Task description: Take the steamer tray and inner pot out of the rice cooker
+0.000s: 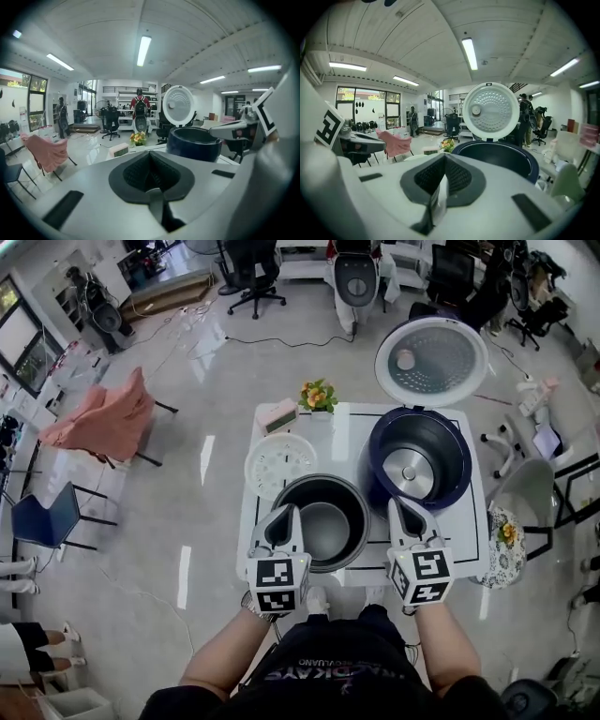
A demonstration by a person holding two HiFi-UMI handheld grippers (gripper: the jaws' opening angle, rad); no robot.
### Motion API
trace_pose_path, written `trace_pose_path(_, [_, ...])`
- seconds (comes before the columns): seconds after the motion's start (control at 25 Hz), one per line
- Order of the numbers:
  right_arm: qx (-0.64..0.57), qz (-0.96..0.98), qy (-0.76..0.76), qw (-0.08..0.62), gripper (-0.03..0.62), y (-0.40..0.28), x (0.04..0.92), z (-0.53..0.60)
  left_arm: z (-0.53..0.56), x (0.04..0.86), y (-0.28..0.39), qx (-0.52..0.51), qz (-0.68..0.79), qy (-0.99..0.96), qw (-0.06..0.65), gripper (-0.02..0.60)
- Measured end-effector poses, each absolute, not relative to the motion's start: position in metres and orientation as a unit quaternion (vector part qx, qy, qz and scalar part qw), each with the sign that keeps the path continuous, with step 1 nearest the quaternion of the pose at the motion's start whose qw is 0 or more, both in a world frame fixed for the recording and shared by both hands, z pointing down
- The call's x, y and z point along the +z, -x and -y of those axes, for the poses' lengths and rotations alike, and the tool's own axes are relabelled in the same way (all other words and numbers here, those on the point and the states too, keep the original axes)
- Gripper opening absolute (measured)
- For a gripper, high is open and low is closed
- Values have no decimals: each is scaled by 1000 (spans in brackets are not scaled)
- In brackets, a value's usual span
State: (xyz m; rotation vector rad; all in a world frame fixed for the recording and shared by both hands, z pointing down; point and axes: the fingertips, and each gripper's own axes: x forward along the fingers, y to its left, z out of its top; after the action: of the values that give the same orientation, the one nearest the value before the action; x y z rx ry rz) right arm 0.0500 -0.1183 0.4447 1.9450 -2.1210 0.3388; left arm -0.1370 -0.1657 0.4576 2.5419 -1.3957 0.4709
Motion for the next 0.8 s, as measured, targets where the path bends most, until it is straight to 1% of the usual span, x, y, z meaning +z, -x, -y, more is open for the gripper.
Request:
trace_pose_path(0.28, [121, 683, -715, 88, 0, -81, 434, 81, 148, 444, 88, 150, 383, -907, 86, 3])
trace_pose_path(0.48, [125, 654, -741, 87, 0, -102, 433, 52, 129, 439, 53, 151, 332, -928, 77, 3])
trace_pose_path(0.8, [115, 660, -738, 83, 0, -123, 417, 9, 77, 432, 17, 154, 312, -934, 76, 3])
